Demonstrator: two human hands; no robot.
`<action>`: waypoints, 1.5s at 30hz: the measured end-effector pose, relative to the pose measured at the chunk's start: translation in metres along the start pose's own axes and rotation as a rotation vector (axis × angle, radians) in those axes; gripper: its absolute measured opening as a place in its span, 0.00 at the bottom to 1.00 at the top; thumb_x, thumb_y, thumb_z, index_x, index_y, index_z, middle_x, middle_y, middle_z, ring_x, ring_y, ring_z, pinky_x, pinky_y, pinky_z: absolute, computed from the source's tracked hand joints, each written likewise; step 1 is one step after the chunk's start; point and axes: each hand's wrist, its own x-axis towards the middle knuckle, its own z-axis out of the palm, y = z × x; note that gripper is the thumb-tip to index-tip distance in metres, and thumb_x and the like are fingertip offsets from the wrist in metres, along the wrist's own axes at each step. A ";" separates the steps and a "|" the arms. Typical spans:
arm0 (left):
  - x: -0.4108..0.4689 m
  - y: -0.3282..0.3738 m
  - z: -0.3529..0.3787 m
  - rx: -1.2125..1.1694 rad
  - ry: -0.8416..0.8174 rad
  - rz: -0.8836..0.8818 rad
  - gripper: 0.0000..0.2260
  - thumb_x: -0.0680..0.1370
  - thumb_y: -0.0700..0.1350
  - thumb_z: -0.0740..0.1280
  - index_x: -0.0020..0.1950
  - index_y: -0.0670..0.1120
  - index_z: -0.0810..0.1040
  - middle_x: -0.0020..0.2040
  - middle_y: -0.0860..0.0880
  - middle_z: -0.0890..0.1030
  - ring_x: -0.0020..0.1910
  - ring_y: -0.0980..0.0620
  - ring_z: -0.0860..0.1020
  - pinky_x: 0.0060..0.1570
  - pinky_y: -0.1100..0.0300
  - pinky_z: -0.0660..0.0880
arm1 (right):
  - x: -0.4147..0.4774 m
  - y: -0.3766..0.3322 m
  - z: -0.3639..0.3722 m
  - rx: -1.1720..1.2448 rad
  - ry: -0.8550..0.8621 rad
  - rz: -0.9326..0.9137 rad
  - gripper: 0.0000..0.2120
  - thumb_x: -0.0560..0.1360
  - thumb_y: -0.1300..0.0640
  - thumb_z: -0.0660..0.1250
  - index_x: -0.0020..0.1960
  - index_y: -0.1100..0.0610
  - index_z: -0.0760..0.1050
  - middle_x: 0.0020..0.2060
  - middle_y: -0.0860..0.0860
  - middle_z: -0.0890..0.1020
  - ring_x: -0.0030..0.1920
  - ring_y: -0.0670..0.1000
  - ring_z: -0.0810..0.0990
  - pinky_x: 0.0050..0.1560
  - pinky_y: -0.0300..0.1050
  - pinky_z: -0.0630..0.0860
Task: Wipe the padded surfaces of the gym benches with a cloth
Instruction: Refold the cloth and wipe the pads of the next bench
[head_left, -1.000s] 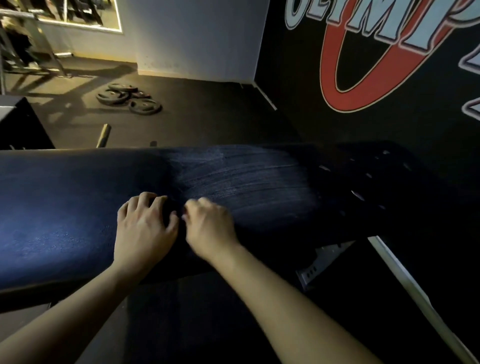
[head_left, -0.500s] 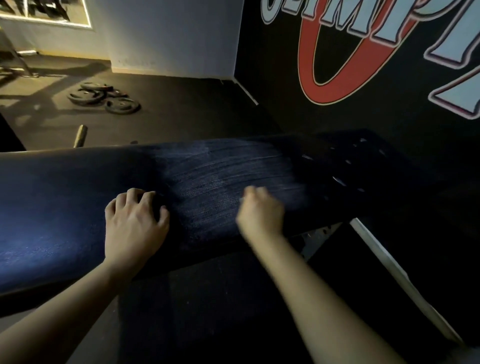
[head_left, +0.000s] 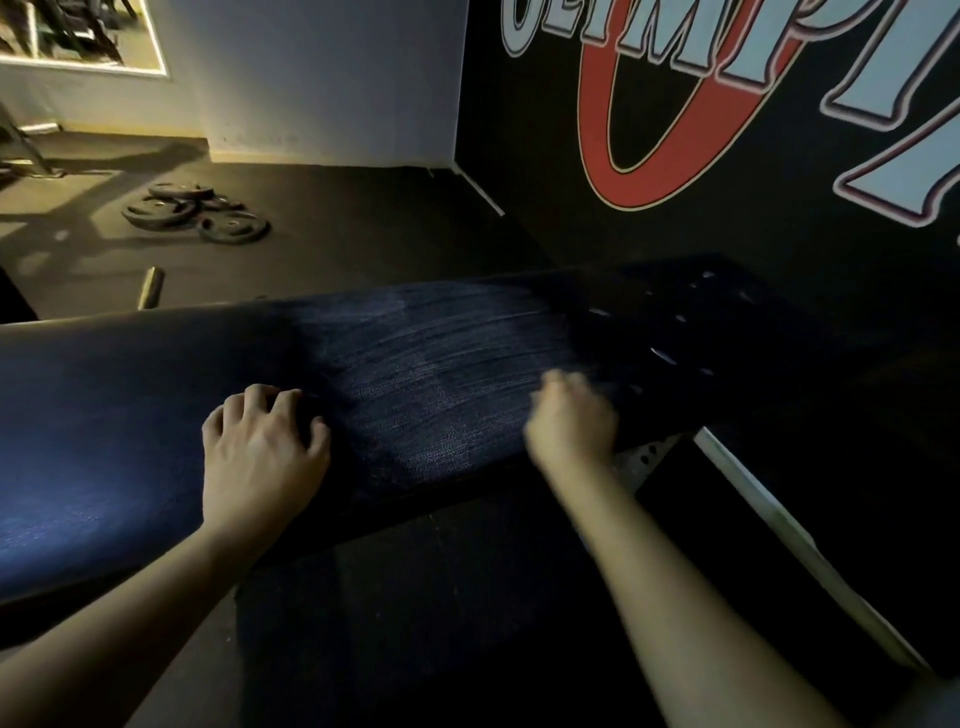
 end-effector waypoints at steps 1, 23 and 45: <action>0.000 -0.001 0.000 0.007 -0.001 0.001 0.17 0.83 0.56 0.60 0.67 0.49 0.76 0.64 0.45 0.74 0.66 0.42 0.70 0.72 0.41 0.63 | -0.024 -0.030 0.005 0.078 -0.055 -0.144 0.07 0.80 0.54 0.65 0.56 0.55 0.77 0.51 0.55 0.81 0.49 0.59 0.82 0.43 0.47 0.73; 0.001 0.003 -0.005 -0.027 -0.001 -0.025 0.27 0.78 0.61 0.53 0.68 0.47 0.78 0.65 0.44 0.76 0.67 0.42 0.71 0.73 0.42 0.61 | 0.031 -0.005 -0.039 0.093 -0.379 -0.440 0.16 0.84 0.45 0.58 0.57 0.55 0.79 0.50 0.50 0.82 0.51 0.53 0.81 0.53 0.53 0.77; 0.003 0.000 0.001 -0.032 0.053 -0.037 0.18 0.81 0.55 0.64 0.67 0.49 0.78 0.65 0.47 0.76 0.67 0.45 0.71 0.72 0.45 0.63 | 0.058 -0.017 -0.036 0.601 -0.633 -0.206 0.15 0.75 0.49 0.75 0.35 0.57 0.80 0.31 0.49 0.80 0.34 0.48 0.79 0.36 0.46 0.75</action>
